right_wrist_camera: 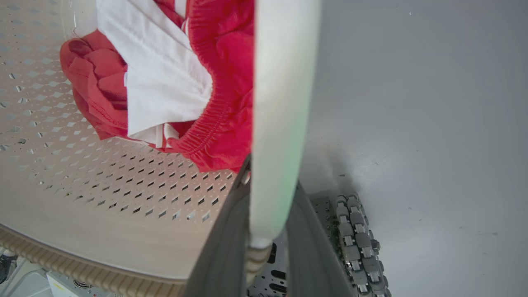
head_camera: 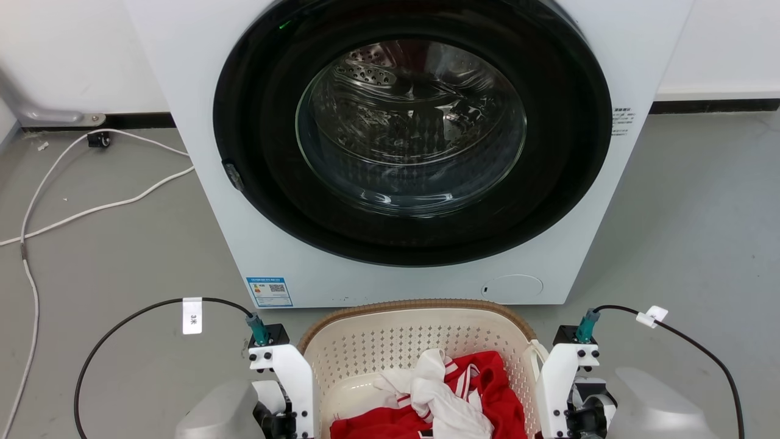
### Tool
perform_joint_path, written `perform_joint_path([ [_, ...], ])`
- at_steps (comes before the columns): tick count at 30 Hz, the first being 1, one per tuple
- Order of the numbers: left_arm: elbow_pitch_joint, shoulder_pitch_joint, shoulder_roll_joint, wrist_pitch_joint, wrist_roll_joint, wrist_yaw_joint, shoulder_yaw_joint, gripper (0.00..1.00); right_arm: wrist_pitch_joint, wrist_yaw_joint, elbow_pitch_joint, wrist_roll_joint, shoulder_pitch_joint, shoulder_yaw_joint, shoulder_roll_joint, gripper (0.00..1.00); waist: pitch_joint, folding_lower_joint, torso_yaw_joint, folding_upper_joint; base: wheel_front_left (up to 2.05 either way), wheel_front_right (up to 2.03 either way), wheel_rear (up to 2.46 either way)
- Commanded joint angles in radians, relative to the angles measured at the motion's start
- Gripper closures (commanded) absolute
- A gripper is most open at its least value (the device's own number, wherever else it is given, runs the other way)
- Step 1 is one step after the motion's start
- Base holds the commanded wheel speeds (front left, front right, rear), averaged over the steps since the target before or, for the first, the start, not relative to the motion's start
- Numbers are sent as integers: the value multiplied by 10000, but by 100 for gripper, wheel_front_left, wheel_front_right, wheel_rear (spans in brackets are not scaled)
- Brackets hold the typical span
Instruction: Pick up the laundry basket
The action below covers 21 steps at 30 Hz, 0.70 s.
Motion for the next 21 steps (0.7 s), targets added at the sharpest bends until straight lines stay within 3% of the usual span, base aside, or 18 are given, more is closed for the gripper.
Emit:
perform_joint_path([
  [1,-217,153,-484,-36,-130,-152,-21,100,-72,145,-240,173,10,-25,473,100,-5,0,0,0,0,0,0],
  [21,-320,210,-401,-151,-348,-154,-219,100,-188,145,-125,294,35,60,485,100,-94,0,28,0,0,0,0],
])
